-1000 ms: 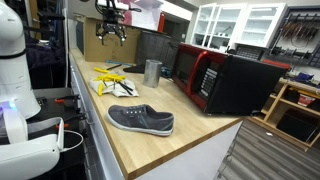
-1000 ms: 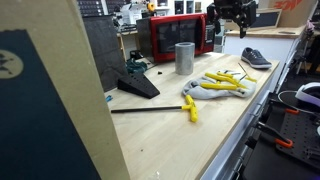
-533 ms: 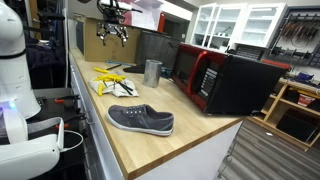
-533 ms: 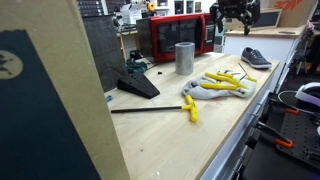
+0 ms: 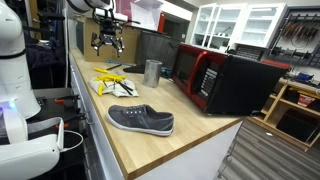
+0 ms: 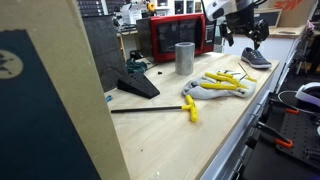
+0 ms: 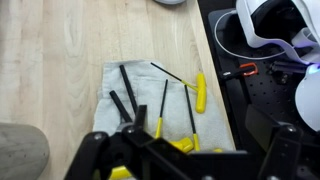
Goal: Put the yellow object on the table with the other yellow objects
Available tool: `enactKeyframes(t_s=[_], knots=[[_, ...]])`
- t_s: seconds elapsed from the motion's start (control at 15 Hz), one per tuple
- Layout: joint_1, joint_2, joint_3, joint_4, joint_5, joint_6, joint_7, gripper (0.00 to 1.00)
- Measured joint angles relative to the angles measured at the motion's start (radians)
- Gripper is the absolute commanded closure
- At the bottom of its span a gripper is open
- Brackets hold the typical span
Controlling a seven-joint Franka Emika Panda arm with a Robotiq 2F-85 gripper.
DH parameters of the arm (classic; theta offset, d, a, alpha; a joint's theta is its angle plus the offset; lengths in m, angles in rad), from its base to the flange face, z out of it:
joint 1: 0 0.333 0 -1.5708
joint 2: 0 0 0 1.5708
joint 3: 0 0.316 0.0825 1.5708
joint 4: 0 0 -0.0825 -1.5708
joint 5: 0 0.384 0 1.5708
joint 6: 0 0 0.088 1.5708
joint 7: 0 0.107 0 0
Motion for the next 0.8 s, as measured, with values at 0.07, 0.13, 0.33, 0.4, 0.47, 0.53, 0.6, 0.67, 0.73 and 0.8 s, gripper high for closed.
enactKeyframes(t_s=[0.07, 0.13, 0.33, 0.4, 0.47, 0.53, 0.6, 0.67, 0.73, 0.8], knots=[[-0.006, 0.009, -0.005, -0.018, 0.0, 0.021, 0.013, 0.0], [-0.015, 0.02, -0.011, -0.034, -0.002, 0.04, 0.027, 0.0], [-0.043, 0.058, -0.022, -0.073, -0.035, 0.089, 0.048, 0.0], [-0.051, 0.069, -0.023, -0.082, -0.052, 0.099, 0.052, 0.0], [-0.059, 0.079, -0.023, -0.089, -0.072, 0.106, 0.056, 0.0], [-0.065, 0.087, -0.023, -0.094, -0.095, 0.107, 0.059, 0.0], [-0.068, 0.094, -0.023, -0.098, -0.118, 0.107, 0.06, 0.0], [-0.07, 0.1, -0.023, -0.101, -0.135, 0.107, 0.06, 0.0], [-0.07, 0.106, -0.023, -0.103, -0.153, 0.107, 0.06, 0.0], [-0.07, 0.112, -0.023, -0.104, -0.169, 0.107, 0.06, 0.0]])
